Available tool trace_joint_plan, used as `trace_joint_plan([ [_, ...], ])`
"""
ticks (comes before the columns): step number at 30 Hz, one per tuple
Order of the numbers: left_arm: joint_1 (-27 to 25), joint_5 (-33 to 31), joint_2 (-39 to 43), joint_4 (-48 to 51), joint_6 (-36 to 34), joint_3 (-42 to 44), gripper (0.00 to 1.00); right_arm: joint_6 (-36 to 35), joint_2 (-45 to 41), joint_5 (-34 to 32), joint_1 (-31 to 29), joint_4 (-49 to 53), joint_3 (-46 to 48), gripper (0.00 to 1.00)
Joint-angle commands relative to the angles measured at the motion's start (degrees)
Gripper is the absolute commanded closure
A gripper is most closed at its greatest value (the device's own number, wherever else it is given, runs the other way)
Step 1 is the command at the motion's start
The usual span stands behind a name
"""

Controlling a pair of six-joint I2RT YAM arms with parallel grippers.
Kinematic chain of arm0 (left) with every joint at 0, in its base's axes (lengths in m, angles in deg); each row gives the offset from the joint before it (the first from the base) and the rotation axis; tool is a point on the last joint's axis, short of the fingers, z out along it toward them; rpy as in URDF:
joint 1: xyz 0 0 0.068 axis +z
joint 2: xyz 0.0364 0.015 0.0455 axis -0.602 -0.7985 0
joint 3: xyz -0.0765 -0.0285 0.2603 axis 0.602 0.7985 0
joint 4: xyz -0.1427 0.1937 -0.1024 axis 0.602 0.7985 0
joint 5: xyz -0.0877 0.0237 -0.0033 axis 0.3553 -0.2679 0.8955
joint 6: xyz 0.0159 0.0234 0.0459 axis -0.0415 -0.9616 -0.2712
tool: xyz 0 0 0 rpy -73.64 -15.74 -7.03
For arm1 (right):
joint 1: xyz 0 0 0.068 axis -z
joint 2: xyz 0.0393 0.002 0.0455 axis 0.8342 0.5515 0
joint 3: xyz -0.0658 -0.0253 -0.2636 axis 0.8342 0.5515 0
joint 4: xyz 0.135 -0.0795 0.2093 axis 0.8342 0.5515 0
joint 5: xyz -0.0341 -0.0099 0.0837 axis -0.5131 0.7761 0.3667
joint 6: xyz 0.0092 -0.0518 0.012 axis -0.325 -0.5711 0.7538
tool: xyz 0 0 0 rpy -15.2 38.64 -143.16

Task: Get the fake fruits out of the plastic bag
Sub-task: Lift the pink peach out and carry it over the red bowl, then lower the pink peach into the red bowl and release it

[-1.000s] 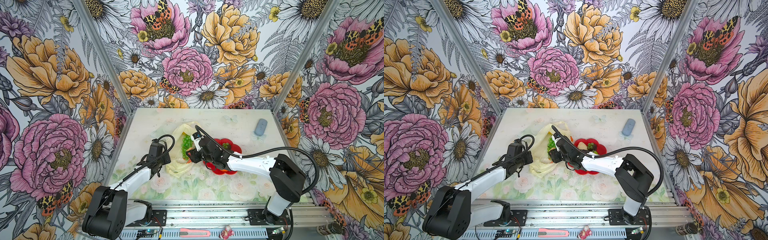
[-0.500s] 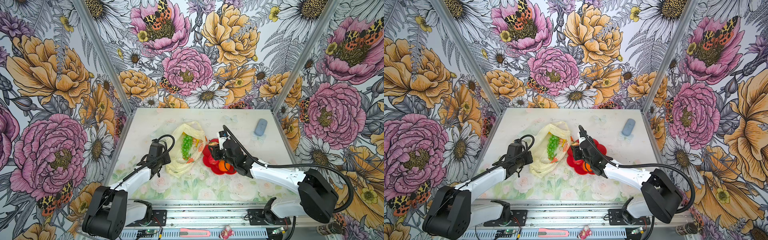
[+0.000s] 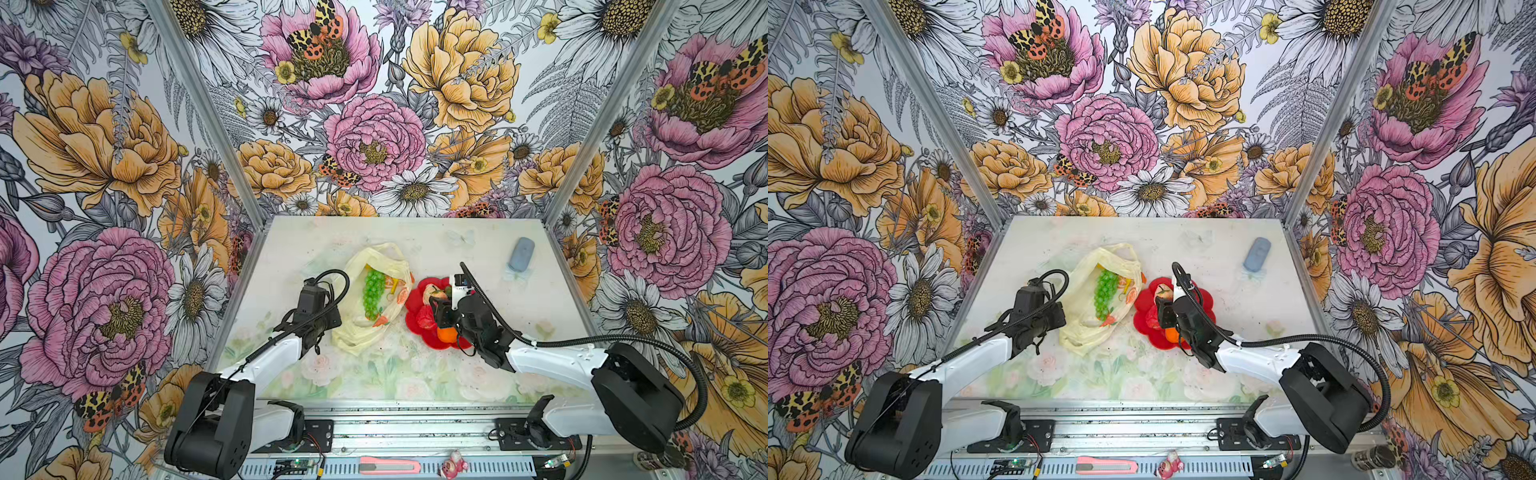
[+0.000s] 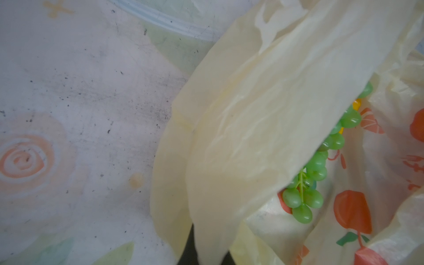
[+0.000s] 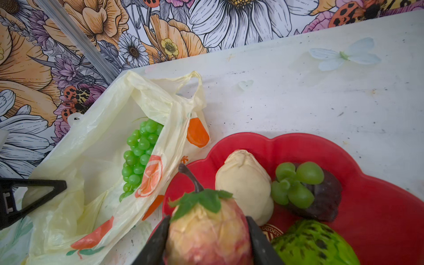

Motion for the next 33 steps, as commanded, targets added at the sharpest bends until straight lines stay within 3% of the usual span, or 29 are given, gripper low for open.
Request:
trace_joint_plan([
  [1, -0.07, 0.96, 0.79, -1.39, 0.78, 0.49, 1.00, 2.18, 0.87, -2.09, 0.37, -7.31, 0.87, 0.52],
  [19, -0.10, 0.90, 0.96, -1.32, 0.82, 0.52, 1.00, 4.44, 7.52, -5.07, 0.45, -16.67, 4.21, 0.49],
  [33, -0.08, 0.90, 0.94, -1.29, 0.82, 0.49, 1.00, 4.50, 10.30, -5.15, 0.54, -17.14, 3.67, 0.43],
])
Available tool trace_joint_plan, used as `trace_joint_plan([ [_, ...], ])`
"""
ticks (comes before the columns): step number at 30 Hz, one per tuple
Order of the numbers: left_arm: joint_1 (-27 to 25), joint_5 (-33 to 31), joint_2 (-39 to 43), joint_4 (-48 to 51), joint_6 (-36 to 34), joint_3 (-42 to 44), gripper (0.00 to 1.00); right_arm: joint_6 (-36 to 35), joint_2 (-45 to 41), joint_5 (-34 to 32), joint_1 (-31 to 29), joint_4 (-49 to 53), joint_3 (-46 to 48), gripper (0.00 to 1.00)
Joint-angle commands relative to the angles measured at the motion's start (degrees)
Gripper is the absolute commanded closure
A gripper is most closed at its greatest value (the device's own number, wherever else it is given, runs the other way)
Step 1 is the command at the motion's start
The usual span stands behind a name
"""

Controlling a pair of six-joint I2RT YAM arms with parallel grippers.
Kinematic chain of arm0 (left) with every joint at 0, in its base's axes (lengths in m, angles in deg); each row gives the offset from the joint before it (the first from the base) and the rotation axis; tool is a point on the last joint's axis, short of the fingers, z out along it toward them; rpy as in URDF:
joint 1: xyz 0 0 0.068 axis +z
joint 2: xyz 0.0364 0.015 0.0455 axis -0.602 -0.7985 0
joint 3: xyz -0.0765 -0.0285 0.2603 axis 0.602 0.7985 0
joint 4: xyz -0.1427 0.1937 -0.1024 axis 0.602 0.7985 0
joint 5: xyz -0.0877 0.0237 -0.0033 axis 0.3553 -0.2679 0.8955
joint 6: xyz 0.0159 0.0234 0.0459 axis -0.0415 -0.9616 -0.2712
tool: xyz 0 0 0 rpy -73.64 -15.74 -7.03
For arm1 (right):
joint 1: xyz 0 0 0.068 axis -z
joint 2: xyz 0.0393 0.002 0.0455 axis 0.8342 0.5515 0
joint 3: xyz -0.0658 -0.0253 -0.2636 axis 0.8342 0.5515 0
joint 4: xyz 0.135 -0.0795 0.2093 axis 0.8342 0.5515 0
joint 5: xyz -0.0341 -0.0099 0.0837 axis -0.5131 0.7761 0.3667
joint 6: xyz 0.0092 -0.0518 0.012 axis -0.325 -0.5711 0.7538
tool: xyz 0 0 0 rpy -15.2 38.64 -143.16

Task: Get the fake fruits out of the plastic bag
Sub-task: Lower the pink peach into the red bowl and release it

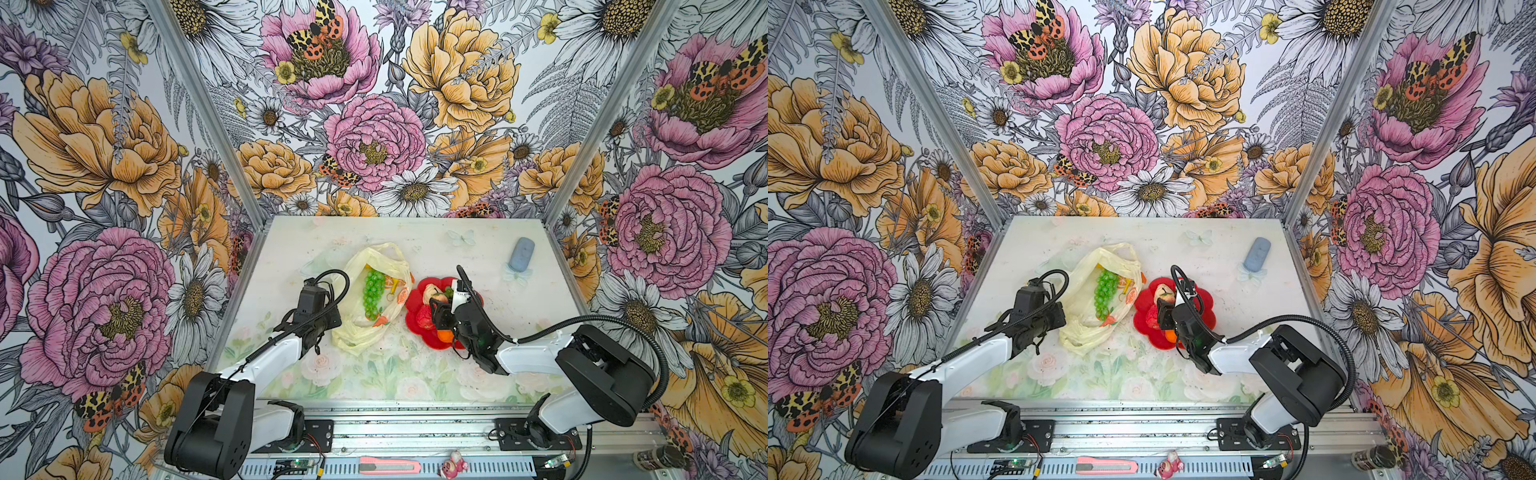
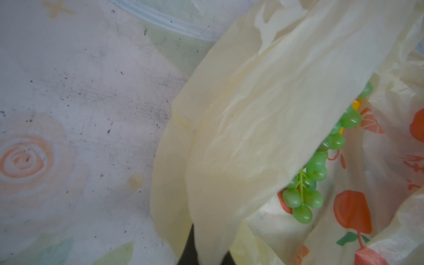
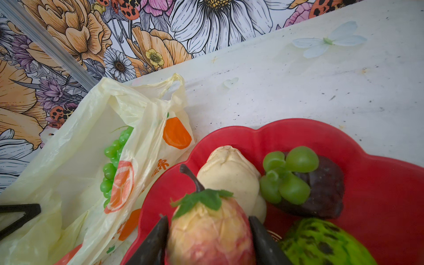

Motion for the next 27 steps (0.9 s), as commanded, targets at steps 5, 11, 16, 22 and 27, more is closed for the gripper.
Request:
trace_joint_plan([
  [5, -0.10, 0.90, 0.96, -1.25, 0.82, 0.51, 1.00, 0.19, 0.19, -1.55, 0.43, -2.05, -0.08, 0.39],
  [11, -0.08, 0.97, 0.87, -1.33, 0.82, 0.51, 1.00, -0.21, -1.36, -2.00, 0.43, -1.29, 0.38, 0.37],
  [16, -0.05, 1.00, 0.87, -1.37, 0.81, 0.47, 1.00, -1.00, -4.58, -2.36, 0.51, 0.80, 0.80, 0.34],
  [22, -0.10, 0.98, 0.79, -1.33, 0.82, 0.46, 1.00, -2.49, -10.11, -3.43, 0.69, 4.89, 1.15, 0.31],
  [27, -0.09, 1.02, 0.96, -1.35, 0.82, 0.51, 1.00, -2.51, -13.58, -3.17, 0.87, 6.97, 1.24, 0.32],
])
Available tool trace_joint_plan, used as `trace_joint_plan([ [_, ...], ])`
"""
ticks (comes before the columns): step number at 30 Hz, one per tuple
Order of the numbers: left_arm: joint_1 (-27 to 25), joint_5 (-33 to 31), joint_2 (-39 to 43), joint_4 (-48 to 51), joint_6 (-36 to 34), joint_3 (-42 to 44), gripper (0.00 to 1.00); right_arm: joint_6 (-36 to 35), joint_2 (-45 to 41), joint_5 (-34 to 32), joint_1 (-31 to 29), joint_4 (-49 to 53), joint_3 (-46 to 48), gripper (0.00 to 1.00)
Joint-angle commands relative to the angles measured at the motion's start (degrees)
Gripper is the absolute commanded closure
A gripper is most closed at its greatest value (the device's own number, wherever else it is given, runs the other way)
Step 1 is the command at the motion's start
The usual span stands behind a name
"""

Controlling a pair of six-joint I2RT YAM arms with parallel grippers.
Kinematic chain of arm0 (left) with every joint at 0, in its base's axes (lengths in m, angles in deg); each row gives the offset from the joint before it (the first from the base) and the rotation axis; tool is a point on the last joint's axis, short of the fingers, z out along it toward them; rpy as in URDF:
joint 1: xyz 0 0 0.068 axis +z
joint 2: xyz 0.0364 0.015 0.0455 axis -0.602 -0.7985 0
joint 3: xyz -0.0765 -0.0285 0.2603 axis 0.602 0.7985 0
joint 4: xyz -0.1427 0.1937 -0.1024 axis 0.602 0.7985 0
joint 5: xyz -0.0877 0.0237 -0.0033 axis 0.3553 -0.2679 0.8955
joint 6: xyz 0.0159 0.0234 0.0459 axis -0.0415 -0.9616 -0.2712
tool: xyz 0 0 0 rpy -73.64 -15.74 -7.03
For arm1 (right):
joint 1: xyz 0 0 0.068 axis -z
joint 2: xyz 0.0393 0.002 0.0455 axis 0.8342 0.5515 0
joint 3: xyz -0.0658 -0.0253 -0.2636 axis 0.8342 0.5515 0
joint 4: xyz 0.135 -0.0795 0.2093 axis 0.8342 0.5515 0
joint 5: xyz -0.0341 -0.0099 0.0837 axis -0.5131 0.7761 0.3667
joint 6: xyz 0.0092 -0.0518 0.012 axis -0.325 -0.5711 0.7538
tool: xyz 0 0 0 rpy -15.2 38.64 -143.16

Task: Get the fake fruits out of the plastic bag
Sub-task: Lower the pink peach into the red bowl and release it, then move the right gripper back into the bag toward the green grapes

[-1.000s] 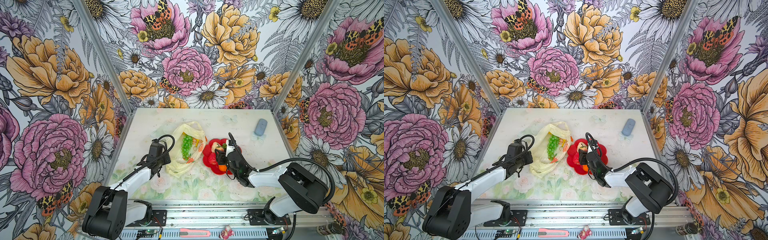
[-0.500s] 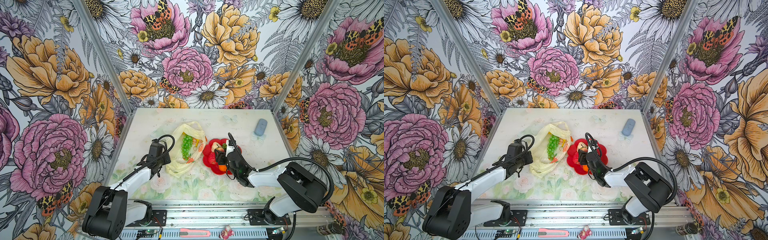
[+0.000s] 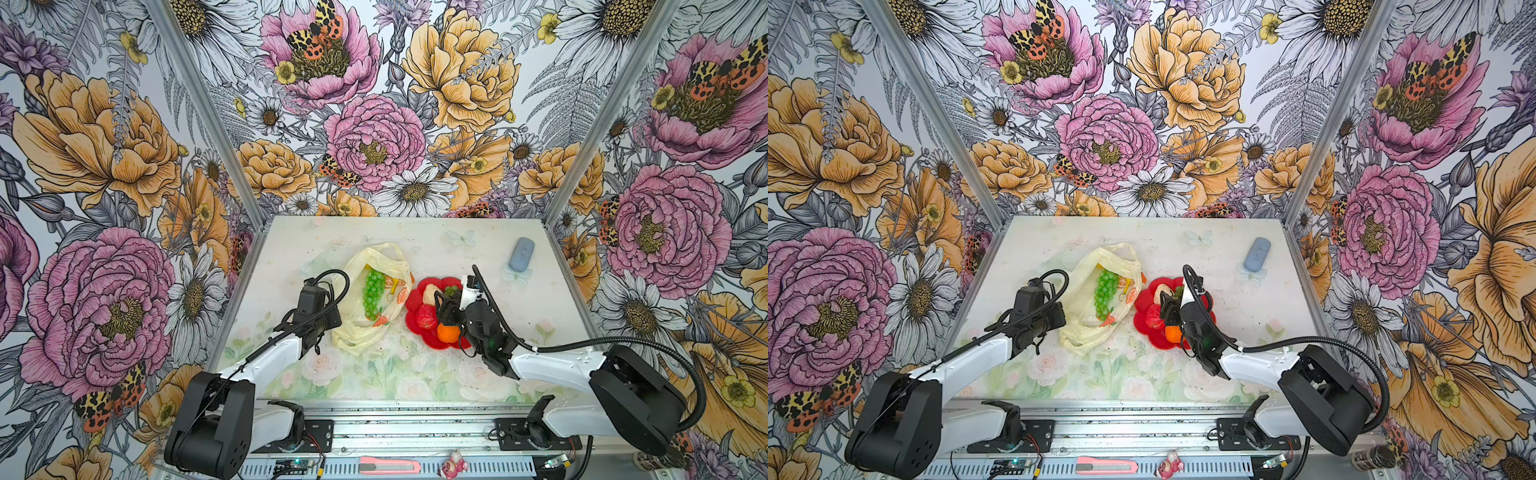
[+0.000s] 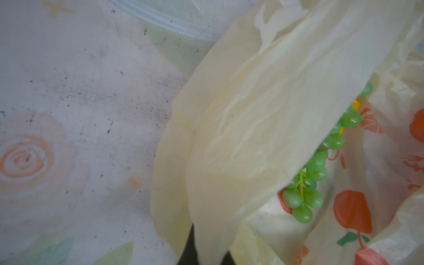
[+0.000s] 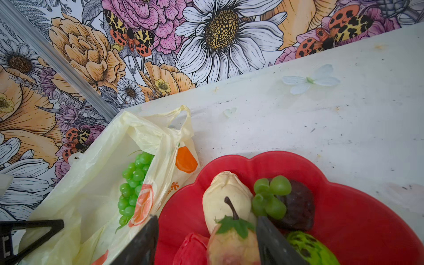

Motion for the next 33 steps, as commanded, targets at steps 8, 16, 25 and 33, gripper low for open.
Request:
trace_joint_plan([
  [8, -0.62, 1.28, 1.55, -1.77, 0.60, 0.79, 1.00, -0.46, -2.12, 6.95, -1.49, 7.89, -7.11, 0.36],
  [16, -3.44, 0.42, 4.11, -2.52, -0.71, 1.47, 1.00, -3.14, 10.35, 11.81, -7.47, 16.03, -22.27, 0.39],
  [25, -10.55, -7.77, 9.43, -0.84, -2.84, 1.57, 1.00, -4.08, 27.21, 17.17, -8.84, 25.83, -39.00, 0.48],
  [33, -4.92, -14.95, 25.37, 4.88, 2.86, 6.47, 1.00, -3.41, 36.12, 12.18, -9.08, 33.63, -49.37, 0.52],
])
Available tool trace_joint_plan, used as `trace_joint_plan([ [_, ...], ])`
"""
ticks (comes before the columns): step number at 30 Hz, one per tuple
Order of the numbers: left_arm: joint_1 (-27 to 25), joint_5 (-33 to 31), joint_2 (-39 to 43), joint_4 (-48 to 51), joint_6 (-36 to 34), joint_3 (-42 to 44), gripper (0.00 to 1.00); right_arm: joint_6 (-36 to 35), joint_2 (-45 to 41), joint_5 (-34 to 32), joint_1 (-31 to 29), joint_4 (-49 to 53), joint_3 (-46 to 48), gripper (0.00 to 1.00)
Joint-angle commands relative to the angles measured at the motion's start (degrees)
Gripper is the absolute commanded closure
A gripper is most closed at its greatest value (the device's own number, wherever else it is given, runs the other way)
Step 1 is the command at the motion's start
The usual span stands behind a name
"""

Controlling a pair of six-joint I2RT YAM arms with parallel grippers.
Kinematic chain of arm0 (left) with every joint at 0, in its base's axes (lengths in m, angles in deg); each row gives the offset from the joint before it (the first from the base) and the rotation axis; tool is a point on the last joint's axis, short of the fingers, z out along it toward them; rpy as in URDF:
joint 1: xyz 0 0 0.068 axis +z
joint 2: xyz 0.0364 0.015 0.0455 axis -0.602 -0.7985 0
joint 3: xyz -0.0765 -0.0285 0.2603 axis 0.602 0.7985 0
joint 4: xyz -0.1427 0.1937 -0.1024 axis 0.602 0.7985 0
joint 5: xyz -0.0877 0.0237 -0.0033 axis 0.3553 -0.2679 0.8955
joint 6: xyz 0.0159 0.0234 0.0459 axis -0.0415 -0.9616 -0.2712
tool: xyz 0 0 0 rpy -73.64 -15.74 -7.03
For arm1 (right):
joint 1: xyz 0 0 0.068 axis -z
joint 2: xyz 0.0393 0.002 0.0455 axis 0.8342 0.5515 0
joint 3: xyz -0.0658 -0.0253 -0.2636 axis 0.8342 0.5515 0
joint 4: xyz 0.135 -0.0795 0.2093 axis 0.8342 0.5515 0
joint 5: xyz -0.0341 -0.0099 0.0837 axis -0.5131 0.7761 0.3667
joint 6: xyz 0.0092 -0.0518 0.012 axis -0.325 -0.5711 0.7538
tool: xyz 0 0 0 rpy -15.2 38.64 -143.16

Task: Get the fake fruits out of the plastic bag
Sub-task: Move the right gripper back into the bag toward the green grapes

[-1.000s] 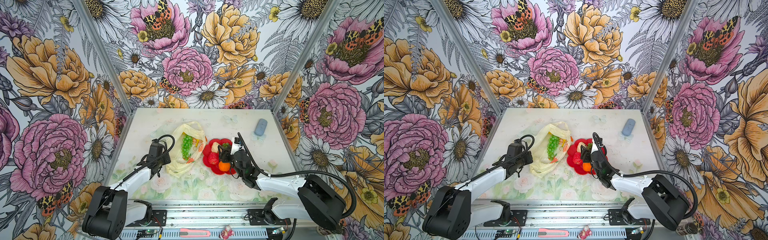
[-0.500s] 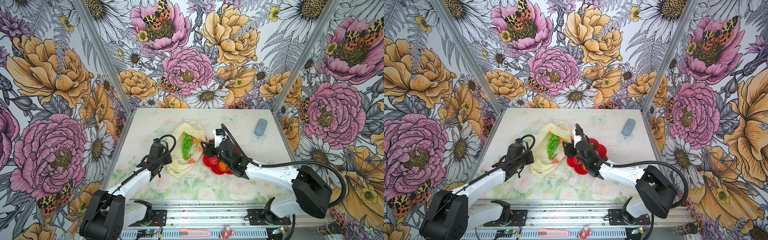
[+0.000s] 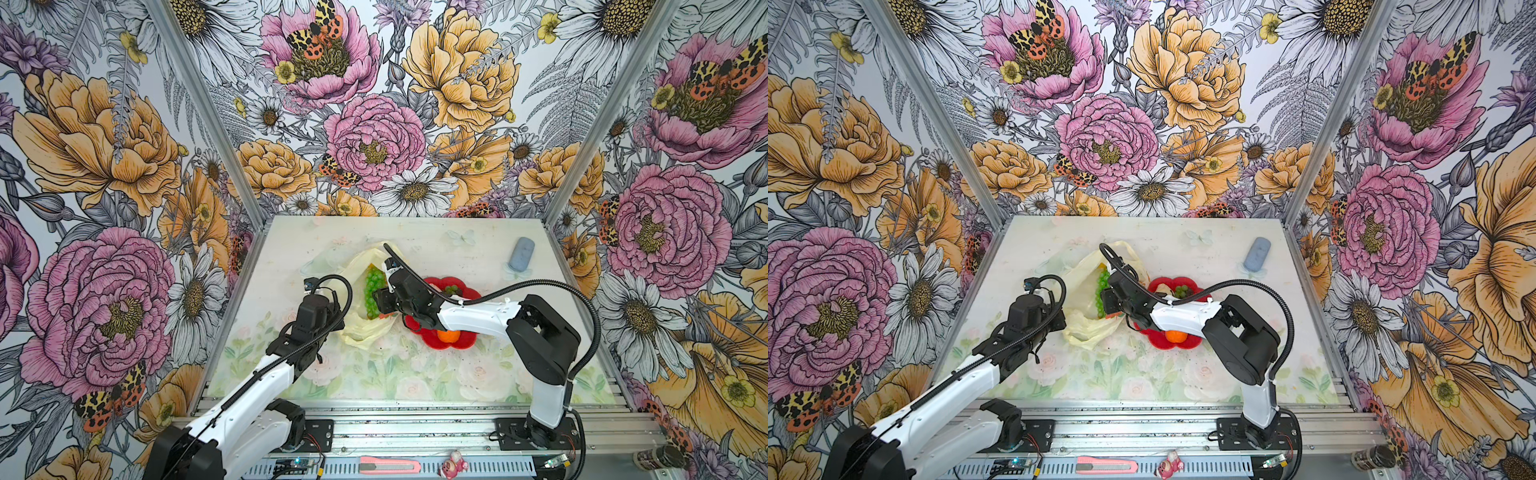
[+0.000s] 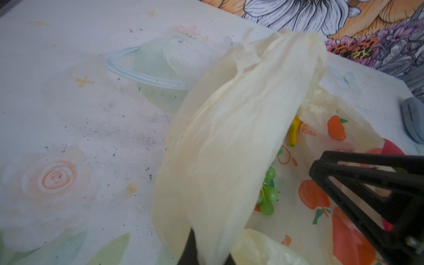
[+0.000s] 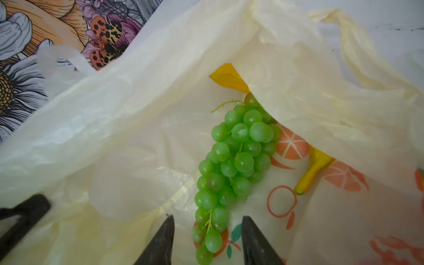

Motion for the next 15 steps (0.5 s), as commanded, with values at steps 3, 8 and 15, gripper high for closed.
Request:
trace_joint_plan([
  [3, 3.97, -8.38, 14.62, 10.27, 5.24, 2.63, 1.00, -0.24, 3.88, -3.78, -0.56, 5.00, -6.20, 0.53],
  [8, 3.99, -9.08, 26.12, 15.11, 7.13, 3.78, 1.00, 0.06, 7.94, -2.66, -1.17, 6.47, -10.72, 0.54],
  [15, 3.73, 3.32, 13.36, 8.09, 3.51, 3.39, 1.00, -0.41, 13.17, -2.13, -2.31, 8.38, -15.35, 0.54],
])
